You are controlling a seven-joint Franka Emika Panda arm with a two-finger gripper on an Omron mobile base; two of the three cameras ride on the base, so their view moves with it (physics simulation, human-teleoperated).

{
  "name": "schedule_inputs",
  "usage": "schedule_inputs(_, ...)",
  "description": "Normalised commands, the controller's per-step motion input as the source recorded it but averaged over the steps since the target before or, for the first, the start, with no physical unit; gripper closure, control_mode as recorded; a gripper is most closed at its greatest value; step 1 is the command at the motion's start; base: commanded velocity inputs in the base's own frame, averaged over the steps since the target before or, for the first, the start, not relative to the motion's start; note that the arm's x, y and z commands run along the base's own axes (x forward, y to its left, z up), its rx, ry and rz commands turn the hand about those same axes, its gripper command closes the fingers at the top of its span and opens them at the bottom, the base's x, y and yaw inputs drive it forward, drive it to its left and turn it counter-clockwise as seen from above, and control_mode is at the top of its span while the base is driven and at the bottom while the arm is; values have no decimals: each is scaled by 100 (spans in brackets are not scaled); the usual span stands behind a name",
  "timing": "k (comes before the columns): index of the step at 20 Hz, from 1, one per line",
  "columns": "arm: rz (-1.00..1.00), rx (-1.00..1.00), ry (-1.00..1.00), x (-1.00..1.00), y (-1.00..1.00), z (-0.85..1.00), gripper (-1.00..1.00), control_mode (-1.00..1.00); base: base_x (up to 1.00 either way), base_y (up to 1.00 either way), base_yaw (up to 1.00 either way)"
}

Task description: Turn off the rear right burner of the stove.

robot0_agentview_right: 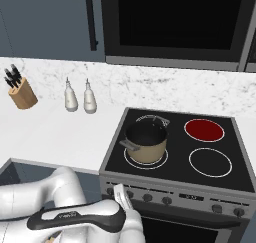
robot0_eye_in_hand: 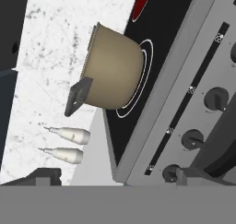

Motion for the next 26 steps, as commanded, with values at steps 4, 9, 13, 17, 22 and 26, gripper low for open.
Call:
schedule_inputs(4, 0, 0, 0, 0, 0, -36, -100, -100, 0, 0, 0)
schedule_inputs(9, 0, 1, 0, 1, 0, -29, -100, -100, 0, 0, 0)
schedule_inputs(13, 0, 5, -2, 9, -5, -9, -100, -100, 0, 0, 0)
schedule_inputs(17, 0, 0, -1, 9, -16, -3, -100, -100, 0, 0, 0)
schedule_inputs(22, 0, 0, 0, 5, -25, -3, -100, -100, 0, 0, 0)
schedule_inputs(26, 0, 0, 0, 0, -15, -7, -100, -100, 0, 0, 0)
